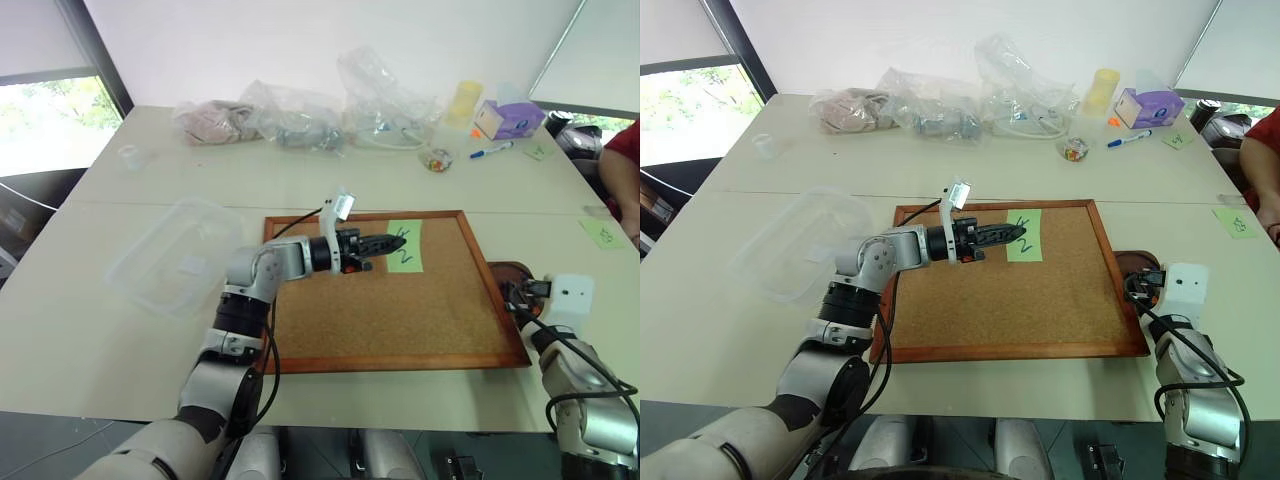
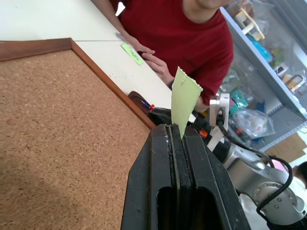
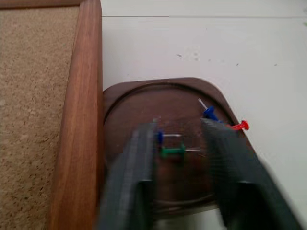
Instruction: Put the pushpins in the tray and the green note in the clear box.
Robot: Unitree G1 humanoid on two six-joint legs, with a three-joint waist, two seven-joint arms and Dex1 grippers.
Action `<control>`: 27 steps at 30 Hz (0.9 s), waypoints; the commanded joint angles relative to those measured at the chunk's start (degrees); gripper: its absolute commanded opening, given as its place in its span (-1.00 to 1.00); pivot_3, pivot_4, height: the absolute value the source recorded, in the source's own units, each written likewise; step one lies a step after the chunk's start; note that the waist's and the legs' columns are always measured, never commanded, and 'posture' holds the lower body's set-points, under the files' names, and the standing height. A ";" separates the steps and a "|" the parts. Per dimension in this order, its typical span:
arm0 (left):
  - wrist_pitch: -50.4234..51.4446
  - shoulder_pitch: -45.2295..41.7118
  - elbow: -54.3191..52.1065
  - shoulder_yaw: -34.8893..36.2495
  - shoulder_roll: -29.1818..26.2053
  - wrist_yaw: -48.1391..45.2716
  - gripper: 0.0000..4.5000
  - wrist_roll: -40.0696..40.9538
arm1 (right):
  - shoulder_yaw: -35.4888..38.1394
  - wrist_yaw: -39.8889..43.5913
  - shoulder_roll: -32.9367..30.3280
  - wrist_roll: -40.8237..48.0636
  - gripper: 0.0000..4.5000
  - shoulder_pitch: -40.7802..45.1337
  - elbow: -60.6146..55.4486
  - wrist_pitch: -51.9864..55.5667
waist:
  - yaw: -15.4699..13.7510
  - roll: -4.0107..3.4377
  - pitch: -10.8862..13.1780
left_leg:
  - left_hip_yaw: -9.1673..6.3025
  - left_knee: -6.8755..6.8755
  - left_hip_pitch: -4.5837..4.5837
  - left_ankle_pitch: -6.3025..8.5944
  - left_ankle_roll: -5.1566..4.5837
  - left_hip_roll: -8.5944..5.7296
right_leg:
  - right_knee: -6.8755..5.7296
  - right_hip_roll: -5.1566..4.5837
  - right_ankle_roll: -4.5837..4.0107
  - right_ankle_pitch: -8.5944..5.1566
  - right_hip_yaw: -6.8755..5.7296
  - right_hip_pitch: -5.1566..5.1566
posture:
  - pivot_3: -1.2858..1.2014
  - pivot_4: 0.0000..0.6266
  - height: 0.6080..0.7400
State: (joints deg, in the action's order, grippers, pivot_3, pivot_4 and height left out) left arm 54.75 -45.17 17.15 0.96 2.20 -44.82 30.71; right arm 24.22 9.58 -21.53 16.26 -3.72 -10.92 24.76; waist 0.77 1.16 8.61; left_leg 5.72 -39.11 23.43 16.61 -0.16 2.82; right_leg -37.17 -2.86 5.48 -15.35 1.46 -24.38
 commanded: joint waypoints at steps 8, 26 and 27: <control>0.10 -0.55 -1.65 -0.44 -0.67 0.02 -1.00 2.09 | 2.04 -0.32 0.20 1.38 0.99 -0.10 -3.53 -1.10 | 0.03 0.00 0.00 | 0.00 0.00 0.00 0.00 0.00 0.00 | 0.00 0.00 0.00 0.00 0.00 0.00 | 0.03 -0.52 0.96; 9.69 -9.12 -12.31 7.12 -31.42 1.19 -1.00 3.08 | -15.29 8.83 -6.60 13.25 0.99 5.17 -33.05 12.02 | 0.38 -0.07 0.06 | -0.46 0.08 -0.06 0.00 0.01 0.01 | -0.06 0.27 -0.05 0.02 0.02 -0.02 | 0.03 -0.52 0.96; 10.45 -8.39 -12.49 6.58 -35.52 -0.24 -1.00 2.73 | -17.75 9.72 -6.96 13.37 0.99 5.73 -33.37 12.87 | 0.30 -0.08 0.07 | -0.50 0.10 -0.05 0.00 0.01 0.01 | -0.06 0.27 -0.05 0.02 -0.02 -0.02 | 0.03 -0.52 0.96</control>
State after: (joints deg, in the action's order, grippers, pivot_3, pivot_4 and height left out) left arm 63.75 -53.66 6.32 6.72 -30.68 -43.52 33.38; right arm 8.44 17.96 -27.90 28.61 1.16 -41.80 36.64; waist 1.07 1.08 8.68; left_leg 5.22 -39.00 23.38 16.61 -0.15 2.82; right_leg -37.22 -2.61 5.42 -15.34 1.44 -24.40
